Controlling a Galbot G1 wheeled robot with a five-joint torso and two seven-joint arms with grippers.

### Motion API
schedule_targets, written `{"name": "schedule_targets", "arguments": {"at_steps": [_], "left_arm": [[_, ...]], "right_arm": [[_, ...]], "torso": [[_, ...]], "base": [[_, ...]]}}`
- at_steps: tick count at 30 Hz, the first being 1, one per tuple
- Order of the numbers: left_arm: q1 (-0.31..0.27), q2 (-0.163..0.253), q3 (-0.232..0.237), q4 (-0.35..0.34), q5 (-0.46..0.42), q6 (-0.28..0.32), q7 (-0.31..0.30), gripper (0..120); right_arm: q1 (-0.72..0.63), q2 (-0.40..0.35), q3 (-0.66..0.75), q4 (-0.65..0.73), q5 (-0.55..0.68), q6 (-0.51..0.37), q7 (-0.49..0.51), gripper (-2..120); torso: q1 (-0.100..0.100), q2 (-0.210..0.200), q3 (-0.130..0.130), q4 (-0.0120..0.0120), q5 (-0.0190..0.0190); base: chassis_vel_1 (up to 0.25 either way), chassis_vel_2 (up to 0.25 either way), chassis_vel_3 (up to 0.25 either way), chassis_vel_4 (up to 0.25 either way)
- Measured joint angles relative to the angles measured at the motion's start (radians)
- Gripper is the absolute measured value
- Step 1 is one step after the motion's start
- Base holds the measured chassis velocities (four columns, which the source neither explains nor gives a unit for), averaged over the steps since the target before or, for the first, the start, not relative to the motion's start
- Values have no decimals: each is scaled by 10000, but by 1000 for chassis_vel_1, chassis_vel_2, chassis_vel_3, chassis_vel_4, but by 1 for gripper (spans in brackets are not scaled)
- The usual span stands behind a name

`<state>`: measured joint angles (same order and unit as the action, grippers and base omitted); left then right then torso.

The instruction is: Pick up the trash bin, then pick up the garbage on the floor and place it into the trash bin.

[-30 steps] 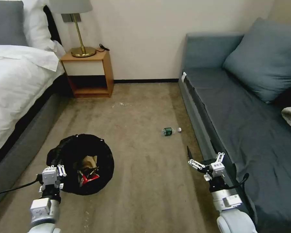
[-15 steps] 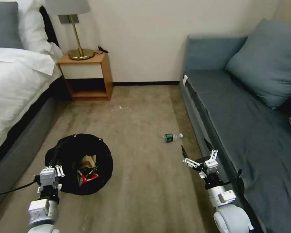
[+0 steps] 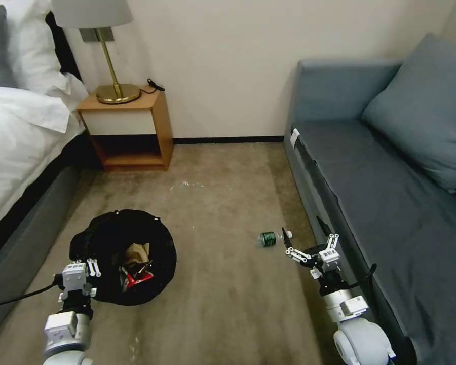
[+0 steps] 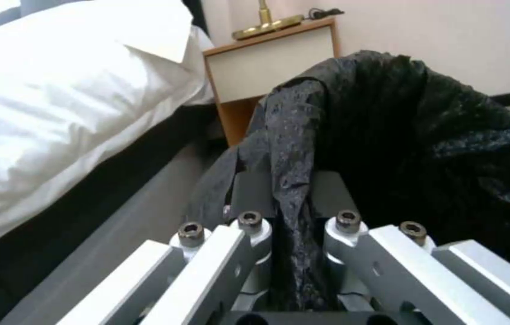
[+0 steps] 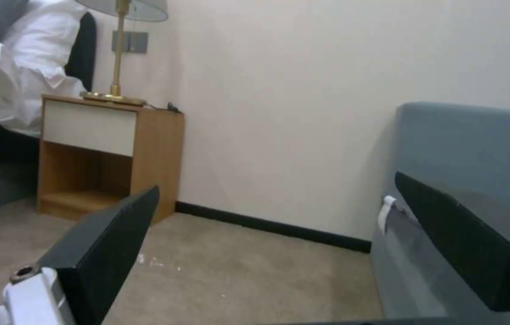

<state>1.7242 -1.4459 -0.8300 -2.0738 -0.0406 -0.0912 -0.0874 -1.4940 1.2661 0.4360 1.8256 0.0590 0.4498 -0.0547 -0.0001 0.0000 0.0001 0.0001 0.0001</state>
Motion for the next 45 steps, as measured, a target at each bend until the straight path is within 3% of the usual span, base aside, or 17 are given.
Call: {"name": "schedule_targets", "arguments": {"at_steps": [14, 18, 20, 23, 24, 26, 27, 28, 30, 34, 36, 45], "left_arm": [[-22, 80, -35, -1, -41, -12, 1, 7], [-14, 79, -27, 0, -23, -12, 3, 7], [-16, 79, -27, 0, -23, -12, 3, 7], [-12, 49, -36, -4, -3, -12, 4, 7], [-12, 49, -36, -4, -3, -12, 4, 7], [-7, 37, -39, -8, 4, -12, 5, 7], [-6, 25, -54, -8, 7, -12, 4, 7], [-6, 25, -54, -8, 7, -12, 4, 7], [-4, 13, -81, -11, 9, -12, 2, 7], [-6, -20, -88, -17, 9, -11, -8, 7], [-10, -66, -79, -105, 5, 46, -15, 7], [-95, -73, -10, -152, 9, 202, -15, 7]], "right_arm": [[558, -246, -572, -569, -166, -310, 6, 100], [1307, -1030, -1491, -994, -548, -1677, 98, 100], [1434, -1125, -1577, -1062, -563, -1847, -1, 100], [2873, -1959, -2539, -1764, -46, -3930, -856, 100], [2873, -1959, -2539, -1764, -46, -3930, -856, 100], [3492, -2269, -2874, -2056, 178, -5169, -1474, 100], [4007, -2513, -3097, -2403, 38, -6076, -2338, 100], [4007, -2513, -3097, -2403, 38, -6076, -2338, 100], [4834, -2790, -3539, -3426, -795, -6589, -3406, 100], [5486, -2787, -4009, -4676, -1272, -6403, -3775, 100], [5876, -2563, -4162, -5703, -1618, -5799, -4446, 100], [6168, -1900, -4188, -7196, -2255, -4435, -5061, 100]], "torso": [[2, -1, 1, -1, 3], [2, -1, -1, -2, 1], [2, 0, -2, -2, 0], [2, -1, -1, 2, 2], [2, -1, -1, 2, 2], [2, -1, -1, 3, -1], [1, 0, 0, 3, 1], [1, 0, 0, 3, 1], [2, 0, -1, -1, -4], [1, 0, 0, -2, 1], [1, -1, 0, 0, 1], [1, -1, 0, -1, 0]], "base": [[-181, 190, 183, -178], [-22, 8, 16, -22], [0, 0, 0, 0], [15, -11, -23, 13], [0, 0, 0, 0], [0, 0, 0, 0], [0, 0, 0, 0], [0, 0, 0, 0], [0, 0, 0, 0], [0, 0, 0, 0], [0, 0, 0, 0], [0, 0, 0, 0]]}}
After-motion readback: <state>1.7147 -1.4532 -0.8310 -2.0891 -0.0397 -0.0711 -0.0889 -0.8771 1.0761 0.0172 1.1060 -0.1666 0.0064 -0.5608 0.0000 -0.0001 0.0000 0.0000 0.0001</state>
